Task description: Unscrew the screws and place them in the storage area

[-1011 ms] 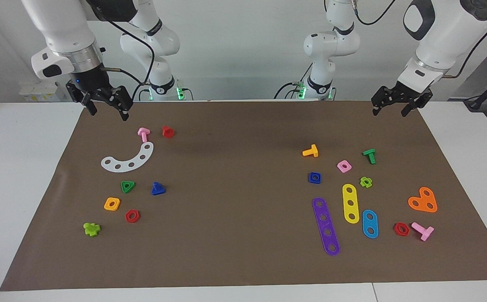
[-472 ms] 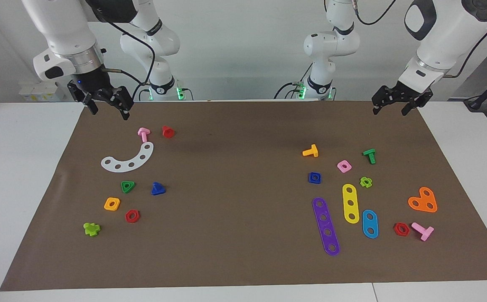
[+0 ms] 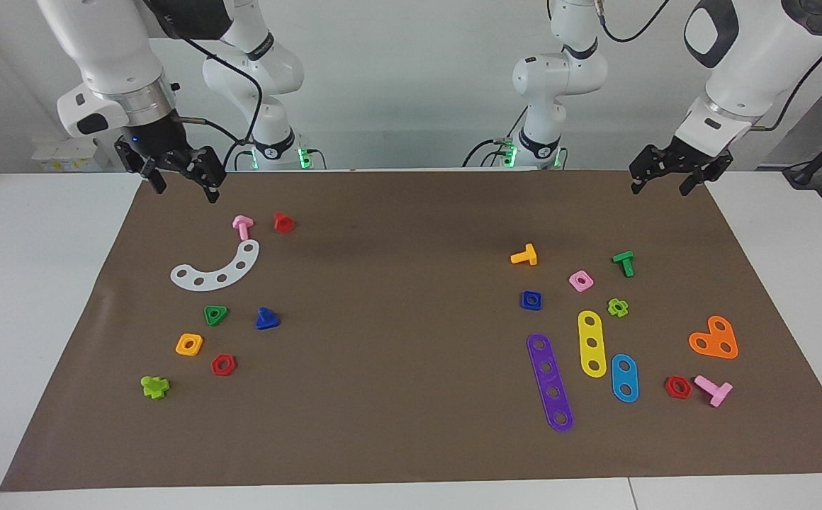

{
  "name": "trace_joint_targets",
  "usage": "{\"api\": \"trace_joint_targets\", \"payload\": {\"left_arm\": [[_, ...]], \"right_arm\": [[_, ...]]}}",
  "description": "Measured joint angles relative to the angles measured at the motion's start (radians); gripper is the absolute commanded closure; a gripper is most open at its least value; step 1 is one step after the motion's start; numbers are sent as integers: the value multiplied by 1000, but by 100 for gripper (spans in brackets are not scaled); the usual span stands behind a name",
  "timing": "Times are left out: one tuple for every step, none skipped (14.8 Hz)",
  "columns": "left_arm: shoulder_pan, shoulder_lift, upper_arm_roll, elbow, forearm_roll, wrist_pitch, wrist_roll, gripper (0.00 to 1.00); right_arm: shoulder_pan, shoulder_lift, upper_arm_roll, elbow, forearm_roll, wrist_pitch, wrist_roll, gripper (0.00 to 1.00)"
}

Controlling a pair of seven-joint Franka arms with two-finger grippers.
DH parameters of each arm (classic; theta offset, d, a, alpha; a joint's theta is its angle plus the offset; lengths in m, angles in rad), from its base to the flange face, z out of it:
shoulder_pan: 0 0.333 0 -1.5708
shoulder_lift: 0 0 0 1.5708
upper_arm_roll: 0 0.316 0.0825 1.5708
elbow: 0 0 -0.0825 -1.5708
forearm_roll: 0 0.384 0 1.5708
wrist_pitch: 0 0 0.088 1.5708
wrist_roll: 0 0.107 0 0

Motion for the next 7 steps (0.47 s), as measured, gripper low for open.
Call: {"api": "trace_joint_targets", "payload": {"left_arm": [[0,0,0,0,0,5,0,0],[1,0,2,0,0,8,0,0],[1,0,4,0,0,10,0,0],[2,0,6,0,0,13,0,0],[2,0,6,0,0,16,0,0],[2,0,7,0,0,21,0,0],[2,0,7,0,0,25,0,0]], "right_arm": [[0,0,0,-1,0,0,0,0],[0,-1,0,-1,0,0,0,0],[0,-2,1,-3,0,0,0,0],[0,-3,1,-6,0,0,0,0],[0,-4,2,-8,0,0,0,0],[0,-5,2,-10,0,0,0,0],[0,-5,3,-10,0,0,0,0]]}}
